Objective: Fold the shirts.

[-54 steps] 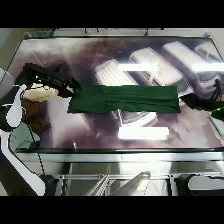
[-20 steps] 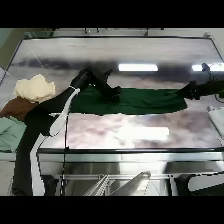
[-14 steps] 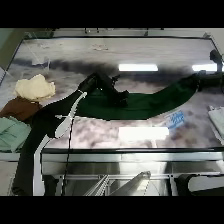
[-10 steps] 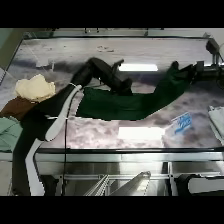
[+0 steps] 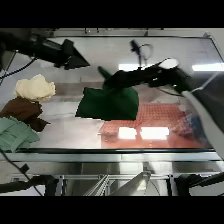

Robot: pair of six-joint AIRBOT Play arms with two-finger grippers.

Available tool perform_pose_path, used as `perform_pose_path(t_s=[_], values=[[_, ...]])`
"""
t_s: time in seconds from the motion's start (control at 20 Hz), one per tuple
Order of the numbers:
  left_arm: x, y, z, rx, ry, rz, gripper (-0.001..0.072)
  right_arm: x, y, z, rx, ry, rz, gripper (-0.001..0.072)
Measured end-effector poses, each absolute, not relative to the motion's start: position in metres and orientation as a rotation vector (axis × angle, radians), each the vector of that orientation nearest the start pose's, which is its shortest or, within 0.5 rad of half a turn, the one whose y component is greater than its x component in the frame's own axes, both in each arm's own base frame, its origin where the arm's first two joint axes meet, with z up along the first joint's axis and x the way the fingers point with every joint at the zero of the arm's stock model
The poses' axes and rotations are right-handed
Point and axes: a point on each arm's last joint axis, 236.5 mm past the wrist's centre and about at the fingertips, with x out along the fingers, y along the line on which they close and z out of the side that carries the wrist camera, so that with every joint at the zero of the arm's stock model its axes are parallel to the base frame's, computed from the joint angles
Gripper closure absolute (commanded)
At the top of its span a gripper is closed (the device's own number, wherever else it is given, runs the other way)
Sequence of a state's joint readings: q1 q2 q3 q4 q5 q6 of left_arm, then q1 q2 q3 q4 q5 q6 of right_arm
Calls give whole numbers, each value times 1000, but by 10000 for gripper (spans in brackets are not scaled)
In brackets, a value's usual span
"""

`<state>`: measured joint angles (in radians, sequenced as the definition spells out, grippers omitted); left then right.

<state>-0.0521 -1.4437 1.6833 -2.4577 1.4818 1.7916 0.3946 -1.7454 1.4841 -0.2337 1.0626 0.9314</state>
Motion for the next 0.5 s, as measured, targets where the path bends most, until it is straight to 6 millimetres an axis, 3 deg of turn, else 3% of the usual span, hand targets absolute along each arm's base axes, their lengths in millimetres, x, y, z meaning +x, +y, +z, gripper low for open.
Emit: perform_pose_path(t_s=[0.05, 0.1, 0.15, 0.25, 0.35, 0.5], values=[[392, -189, 188, -412, 1070, -852, 690, 404, 410, 61, 585, 1007, 1170, 644], [386, -178, 181, -423, 1078, -833, 689, 402, 430, 47, 583, 1017, 1166, 401], [380, -171, 173, -435, 1092, -819, 690, 401, 447, 37, 584, 1023, 1168, 331], [368, -161, 156, -460, 1118, -796, 690, 396, 469, 22, 579, 1038, 1181, 332], [356, -160, 142, -480, 1138, -803, 690, 395, 473, 24, 581, 1041, 1208, 332], [346, -157, 133, -503, 1135, -805, 690, 408, 439, 47, 573, 1054, 1207, 344]])
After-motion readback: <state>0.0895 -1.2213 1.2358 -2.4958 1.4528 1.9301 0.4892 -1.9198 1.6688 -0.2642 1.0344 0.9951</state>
